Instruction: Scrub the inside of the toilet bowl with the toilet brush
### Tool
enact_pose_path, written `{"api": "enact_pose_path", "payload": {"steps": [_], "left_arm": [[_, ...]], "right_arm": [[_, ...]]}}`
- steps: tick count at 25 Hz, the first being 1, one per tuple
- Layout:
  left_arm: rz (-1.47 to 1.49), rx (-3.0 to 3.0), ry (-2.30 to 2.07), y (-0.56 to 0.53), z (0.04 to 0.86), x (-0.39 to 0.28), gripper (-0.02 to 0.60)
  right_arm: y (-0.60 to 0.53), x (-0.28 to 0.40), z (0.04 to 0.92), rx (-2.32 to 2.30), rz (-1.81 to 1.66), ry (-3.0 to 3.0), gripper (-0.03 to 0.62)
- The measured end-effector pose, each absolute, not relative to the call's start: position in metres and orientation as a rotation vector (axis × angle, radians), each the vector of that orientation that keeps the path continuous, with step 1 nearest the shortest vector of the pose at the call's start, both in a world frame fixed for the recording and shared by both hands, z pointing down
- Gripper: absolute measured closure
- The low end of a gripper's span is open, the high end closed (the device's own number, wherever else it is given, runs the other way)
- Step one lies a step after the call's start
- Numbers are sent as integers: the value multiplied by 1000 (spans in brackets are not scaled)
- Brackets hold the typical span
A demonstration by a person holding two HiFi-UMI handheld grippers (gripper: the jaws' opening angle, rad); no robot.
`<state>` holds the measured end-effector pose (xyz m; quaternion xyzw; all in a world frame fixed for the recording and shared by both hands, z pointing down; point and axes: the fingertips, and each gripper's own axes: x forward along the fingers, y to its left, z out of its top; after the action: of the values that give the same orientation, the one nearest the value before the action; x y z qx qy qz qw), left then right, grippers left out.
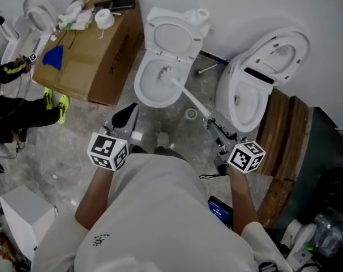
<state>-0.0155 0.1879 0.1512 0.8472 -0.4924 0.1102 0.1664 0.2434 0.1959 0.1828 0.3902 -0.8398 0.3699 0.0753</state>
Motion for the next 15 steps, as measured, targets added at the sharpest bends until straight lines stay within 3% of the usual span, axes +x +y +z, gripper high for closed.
{"api": "enact_pose_path", "payload": {"steps": [15], "left_arm": [[340,2399,-1359,169,167,-8,592]], "right_arm": [[180,247,193,1185,1144,-2492,444]]}}
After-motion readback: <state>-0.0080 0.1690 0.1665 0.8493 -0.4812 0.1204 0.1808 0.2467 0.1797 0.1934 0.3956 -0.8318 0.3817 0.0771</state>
